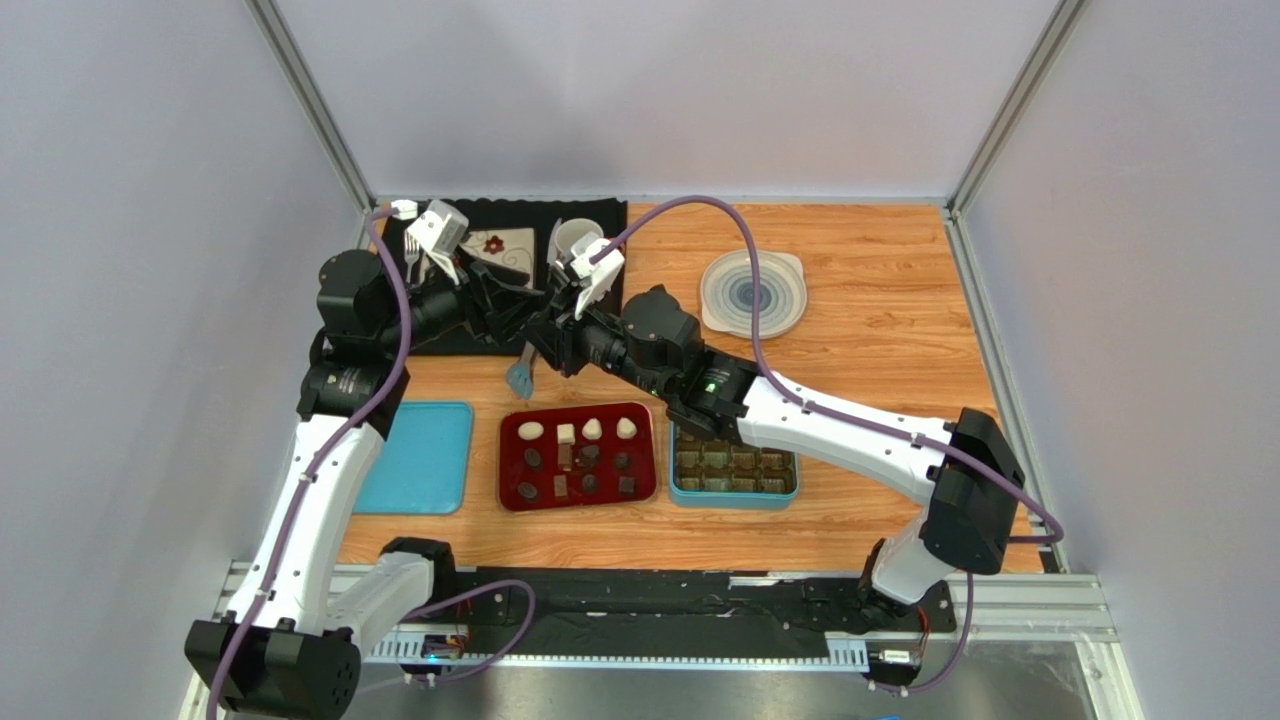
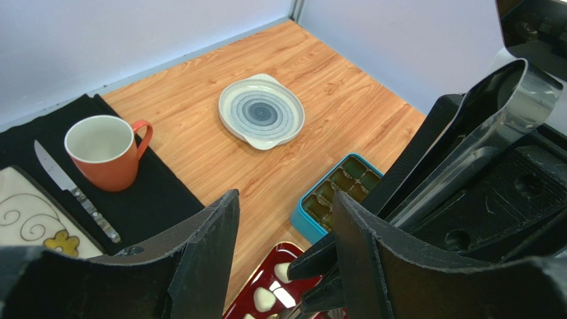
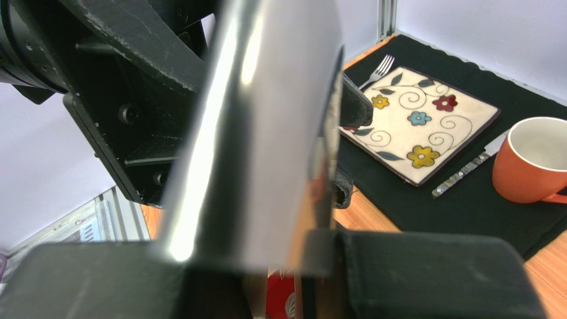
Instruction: Pack the chocolate
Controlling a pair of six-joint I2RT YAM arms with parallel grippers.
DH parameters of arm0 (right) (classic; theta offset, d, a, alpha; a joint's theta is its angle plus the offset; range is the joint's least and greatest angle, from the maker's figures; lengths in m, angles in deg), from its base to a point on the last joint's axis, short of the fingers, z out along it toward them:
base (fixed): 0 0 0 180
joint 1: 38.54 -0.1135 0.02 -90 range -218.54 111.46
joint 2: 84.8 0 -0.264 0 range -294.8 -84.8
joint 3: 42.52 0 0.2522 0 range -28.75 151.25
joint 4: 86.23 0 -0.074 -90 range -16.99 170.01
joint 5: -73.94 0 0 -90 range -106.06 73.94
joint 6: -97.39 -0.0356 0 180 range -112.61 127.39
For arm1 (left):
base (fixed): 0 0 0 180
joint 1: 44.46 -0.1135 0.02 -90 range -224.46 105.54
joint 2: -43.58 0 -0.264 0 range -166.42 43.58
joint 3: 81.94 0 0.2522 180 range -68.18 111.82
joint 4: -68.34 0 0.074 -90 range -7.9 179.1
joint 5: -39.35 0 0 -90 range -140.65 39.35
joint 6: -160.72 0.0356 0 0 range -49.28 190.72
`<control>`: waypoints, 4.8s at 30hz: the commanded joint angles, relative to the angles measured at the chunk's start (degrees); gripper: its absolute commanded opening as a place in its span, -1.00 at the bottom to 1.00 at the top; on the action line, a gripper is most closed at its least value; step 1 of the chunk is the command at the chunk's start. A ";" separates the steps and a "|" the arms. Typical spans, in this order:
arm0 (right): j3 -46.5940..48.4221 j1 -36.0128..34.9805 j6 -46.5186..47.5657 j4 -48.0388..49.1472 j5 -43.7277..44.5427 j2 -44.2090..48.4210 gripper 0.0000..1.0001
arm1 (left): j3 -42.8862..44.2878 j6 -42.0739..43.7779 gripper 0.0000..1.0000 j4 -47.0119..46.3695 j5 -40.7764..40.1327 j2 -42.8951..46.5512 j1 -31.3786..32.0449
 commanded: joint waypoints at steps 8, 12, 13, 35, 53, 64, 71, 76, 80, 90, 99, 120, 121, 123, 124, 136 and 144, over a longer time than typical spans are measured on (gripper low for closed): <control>-7.13 1.31 3.07 10.79 3.22 12.63 -0.93 | 15.18 13.44 0.57 37.51 -11.20 -8.14 3.10; -12.75 0.61 3.41 10.62 2.60 14.84 -1.00 | 15.37 18.19 0.66 44.75 -20.08 -10.43 2.49; -13.46 0.26 3.85 10.71 3.13 14.93 -1.00 | 15.19 19.42 0.68 45.37 -21.75 -10.78 1.18; -9.61 -3.08 7.20 17.12 7.00 -5.27 -0.99 | -5.20 26.28 0.42 38.88 -16.05 -15.88 -20.63; -4.24 -3.87 6.32 17.56 9.90 -14.95 -0.56 | -8.27 28.48 0.30 35.98 -15.70 -14.39 -20.80; -4.16 -4.40 5.97 16.07 10.86 -15.65 -0.35 | -7.92 28.92 0.32 36.68 -14.82 -13.16 -20.80; -3.98 -4.75 5.88 16.24 11.04 -16.18 -0.30 | -7.66 28.92 0.33 37.03 -14.12 -13.07 -20.89; -3.98 -4.75 5.88 15.98 10.95 -16.44 -0.18 | -6.96 29.18 0.33 37.38 -14.03 -13.16 -20.80; -4.07 -4.75 5.70 15.72 10.95 -16.53 -0.17 | -6.78 29.10 0.34 37.38 -13.85 -13.07 -20.80; -4.95 -4.75 5.96 15.89 10.95 -16.97 -0.15 | -7.04 29.10 0.34 37.47 -12.80 -12.28 -20.89; -4.86 -4.75 6.06 15.37 10.08 -17.76 -0.12 | -6.52 28.75 0.34 37.56 -11.92 -12.28 -20.80; -3.10 -4.84 4.38 15.98 7.44 -20.23 -0.54 | -6.95 29.18 0.34 38.26 -10.43 -11.22 -20.80; -3.10 -4.75 4.38 15.98 7.44 -19.96 -0.60 | -6.96 29.18 0.33 38.26 -10.69 -11.14 -20.80; -3.63 -4.75 4.38 16.24 7.79 -19.17 -0.75 | -6.96 29.36 0.33 38.35 -10.95 -11.22 -20.89; -4.32 -4.75 4.47 16.51 7.96 -18.04 -0.79 | -6.96 29.36 0.33 38.26 -11.30 -11.22 -20.80; -11.09 -4.49 12.03 13.35 16.31 -1.61 -0.85 | -6.60 29.36 0.33 38.26 -12.71 -11.05 -20.80; -19.96 0.25 14.76 6.94 21.67 13.68 -0.85 | -6.96 29.53 0.33 38.44 -12.36 -10.70 -20.80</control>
